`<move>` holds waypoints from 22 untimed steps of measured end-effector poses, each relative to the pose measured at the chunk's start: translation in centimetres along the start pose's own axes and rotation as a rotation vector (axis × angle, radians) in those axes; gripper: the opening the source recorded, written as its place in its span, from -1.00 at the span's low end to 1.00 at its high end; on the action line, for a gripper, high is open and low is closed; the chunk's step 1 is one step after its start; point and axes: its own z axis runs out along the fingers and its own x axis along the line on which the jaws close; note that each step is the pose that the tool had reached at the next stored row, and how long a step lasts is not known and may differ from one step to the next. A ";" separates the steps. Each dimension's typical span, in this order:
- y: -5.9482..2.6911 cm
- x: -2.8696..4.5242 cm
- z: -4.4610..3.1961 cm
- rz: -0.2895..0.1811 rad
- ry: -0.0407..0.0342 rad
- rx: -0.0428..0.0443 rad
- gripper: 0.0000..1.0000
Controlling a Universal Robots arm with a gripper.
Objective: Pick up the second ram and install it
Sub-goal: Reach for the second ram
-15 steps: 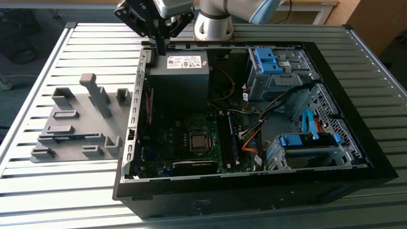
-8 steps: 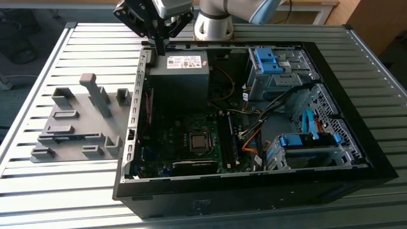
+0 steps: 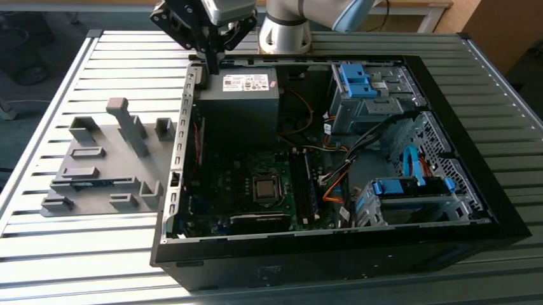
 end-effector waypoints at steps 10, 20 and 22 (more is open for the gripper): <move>-0.01 0.17 0.06 0.000 0.0025 0.0002 -0.79; -0.03 0.37 0.11 0.000 0.0042 0.0003 -0.79; -0.04 0.41 0.12 0.000 0.0044 0.0003 -0.79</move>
